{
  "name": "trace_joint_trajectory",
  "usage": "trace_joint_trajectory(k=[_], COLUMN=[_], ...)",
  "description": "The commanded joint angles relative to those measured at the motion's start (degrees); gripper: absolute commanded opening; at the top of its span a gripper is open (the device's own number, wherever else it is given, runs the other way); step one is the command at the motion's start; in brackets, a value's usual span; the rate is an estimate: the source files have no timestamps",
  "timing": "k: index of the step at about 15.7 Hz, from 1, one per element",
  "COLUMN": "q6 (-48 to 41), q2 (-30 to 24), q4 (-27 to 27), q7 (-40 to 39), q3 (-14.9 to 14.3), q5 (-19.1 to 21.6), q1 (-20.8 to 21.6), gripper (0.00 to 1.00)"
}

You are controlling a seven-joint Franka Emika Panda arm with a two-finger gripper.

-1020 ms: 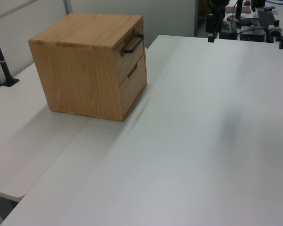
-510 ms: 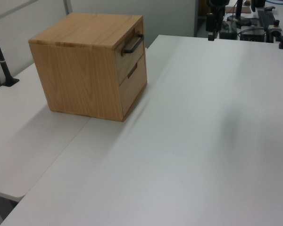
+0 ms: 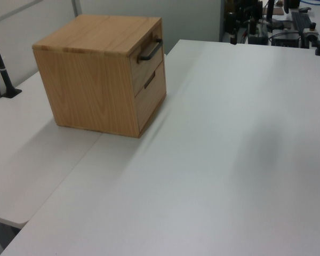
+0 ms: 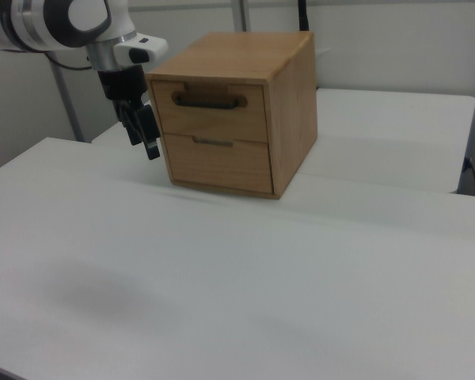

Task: Open the drawer by sliding it
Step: 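Move the gripper toward the upper drawer's black handle, then lower the gripper and hook it onto the black bar handle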

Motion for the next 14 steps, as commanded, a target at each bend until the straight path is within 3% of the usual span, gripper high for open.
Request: trace_joint_trajectory(k=[1, 4, 14], q6=[2.72, 9.48, 34.61], q2=[1.79, 2.05, 9.34], q4=[1.25, 1.08, 1.07], q7=[14.01, 24.30, 52.88], q3=[-0.21, -0.30, 0.23], q5=[2.53, 5.53, 5.62], q1=[0.17, 0.08, 0.70], gripper=[1.00, 1.00, 1.00])
